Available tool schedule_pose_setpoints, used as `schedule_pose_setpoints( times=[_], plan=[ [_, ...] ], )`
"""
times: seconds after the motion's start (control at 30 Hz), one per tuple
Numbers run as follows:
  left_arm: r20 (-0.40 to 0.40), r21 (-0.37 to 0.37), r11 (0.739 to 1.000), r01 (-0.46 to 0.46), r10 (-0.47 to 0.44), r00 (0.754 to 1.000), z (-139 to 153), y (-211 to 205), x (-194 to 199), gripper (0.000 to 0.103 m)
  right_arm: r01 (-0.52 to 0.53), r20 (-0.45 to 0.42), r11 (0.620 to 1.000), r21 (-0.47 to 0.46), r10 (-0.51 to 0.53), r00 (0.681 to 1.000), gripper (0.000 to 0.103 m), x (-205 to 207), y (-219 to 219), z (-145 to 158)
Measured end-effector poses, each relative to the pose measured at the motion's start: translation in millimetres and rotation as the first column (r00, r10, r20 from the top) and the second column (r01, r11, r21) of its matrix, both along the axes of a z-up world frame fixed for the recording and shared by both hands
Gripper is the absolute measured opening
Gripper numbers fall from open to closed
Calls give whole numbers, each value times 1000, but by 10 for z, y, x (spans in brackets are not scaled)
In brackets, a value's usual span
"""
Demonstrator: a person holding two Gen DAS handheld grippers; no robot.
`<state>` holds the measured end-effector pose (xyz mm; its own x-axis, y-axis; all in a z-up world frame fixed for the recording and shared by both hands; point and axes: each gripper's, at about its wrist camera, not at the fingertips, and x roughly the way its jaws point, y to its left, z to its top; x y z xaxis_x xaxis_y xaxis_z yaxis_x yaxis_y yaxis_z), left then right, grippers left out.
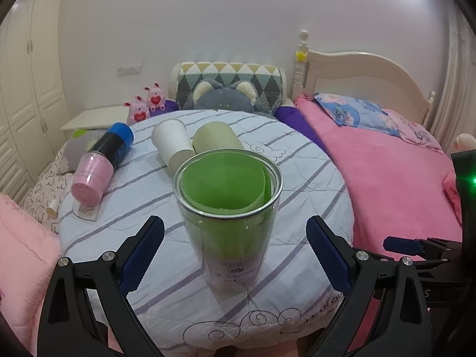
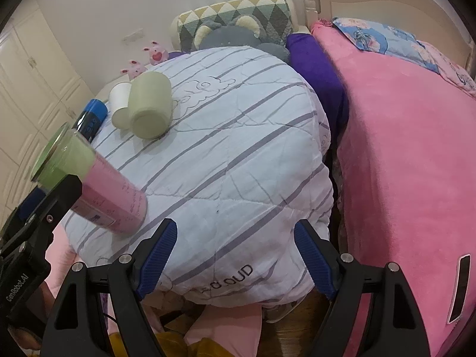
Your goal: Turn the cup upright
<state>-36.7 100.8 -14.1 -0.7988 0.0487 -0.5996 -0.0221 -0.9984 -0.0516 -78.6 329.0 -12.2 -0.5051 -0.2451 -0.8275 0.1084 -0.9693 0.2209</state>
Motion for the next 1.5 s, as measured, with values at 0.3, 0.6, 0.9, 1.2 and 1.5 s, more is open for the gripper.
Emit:
schedule_pose_setpoints(
  times=[0.3, 0.6, 0.9, 1.2, 1.5],
  plan=[
    [-60, 0, 1000, 0, 0, 998, 44, -164, 353, 102, -27, -55, 999, 22, 28, 998, 82, 309, -229, 63],
    [-147, -62, 998, -29, 19, 989, -54, -376, 561, 102, -26, -144, 999, 47, 32, 989, 82, 557, -441, 71],
    [-239, -104, 994, -28, 3, 971, -143, -484, 566, 102, 12, -255, 1000, 17, -7, 967, 82, 657, -546, 21],
    [-330, -80, 997, -22, -6, 944, -179, -615, 575, 102, 23, -422, 1000, 19, -13, 906, 82, 765, -639, 20],
    [-383, -61, 998, -20, -5, 924, -247, -692, 610, 102, 26, -552, 999, 30, -5, 834, 82, 878, -754, 12]
  ],
)
